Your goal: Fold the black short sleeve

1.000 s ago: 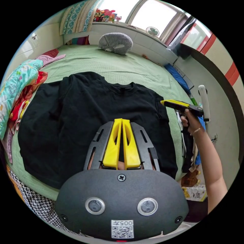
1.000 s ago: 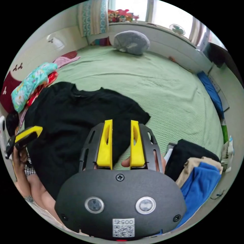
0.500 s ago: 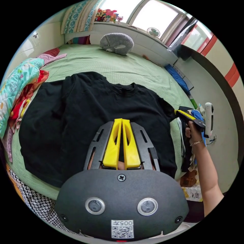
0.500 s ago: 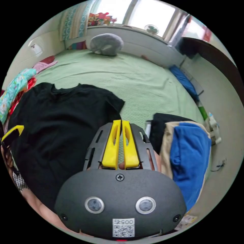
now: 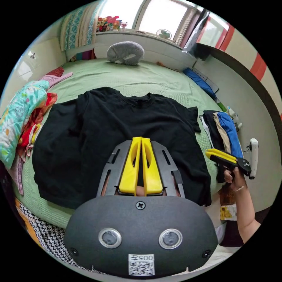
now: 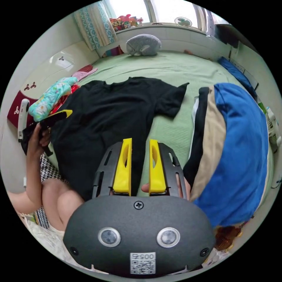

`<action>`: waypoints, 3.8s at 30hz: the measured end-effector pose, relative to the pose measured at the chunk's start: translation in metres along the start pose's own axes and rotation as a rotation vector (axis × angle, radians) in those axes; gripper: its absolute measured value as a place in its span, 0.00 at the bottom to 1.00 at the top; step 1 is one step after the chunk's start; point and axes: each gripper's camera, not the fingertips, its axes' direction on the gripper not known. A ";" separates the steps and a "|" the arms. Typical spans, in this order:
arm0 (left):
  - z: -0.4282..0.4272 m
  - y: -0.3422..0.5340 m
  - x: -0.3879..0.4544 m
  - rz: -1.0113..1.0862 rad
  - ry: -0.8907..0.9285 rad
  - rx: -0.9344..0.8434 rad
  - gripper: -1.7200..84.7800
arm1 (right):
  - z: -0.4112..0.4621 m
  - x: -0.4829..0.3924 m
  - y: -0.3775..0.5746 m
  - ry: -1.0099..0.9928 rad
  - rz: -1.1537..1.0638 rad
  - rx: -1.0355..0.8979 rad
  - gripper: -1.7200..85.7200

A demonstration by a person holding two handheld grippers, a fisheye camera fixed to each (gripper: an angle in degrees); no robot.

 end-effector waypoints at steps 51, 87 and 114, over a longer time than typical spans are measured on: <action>-0.149 0.257 -0.134 -0.031 0.003 -0.102 0.03 | -0.108 -0.070 0.232 -0.087 0.054 0.115 0.01; 0.073 -0.043 -0.246 0.001 -0.221 -0.152 0.13 | 0.117 -0.343 -0.040 0.012 0.020 0.141 0.07; 0.132 -0.074 -0.303 -0.204 -0.241 -0.123 0.11 | 0.140 -0.284 -0.070 -0.075 0.076 0.085 0.01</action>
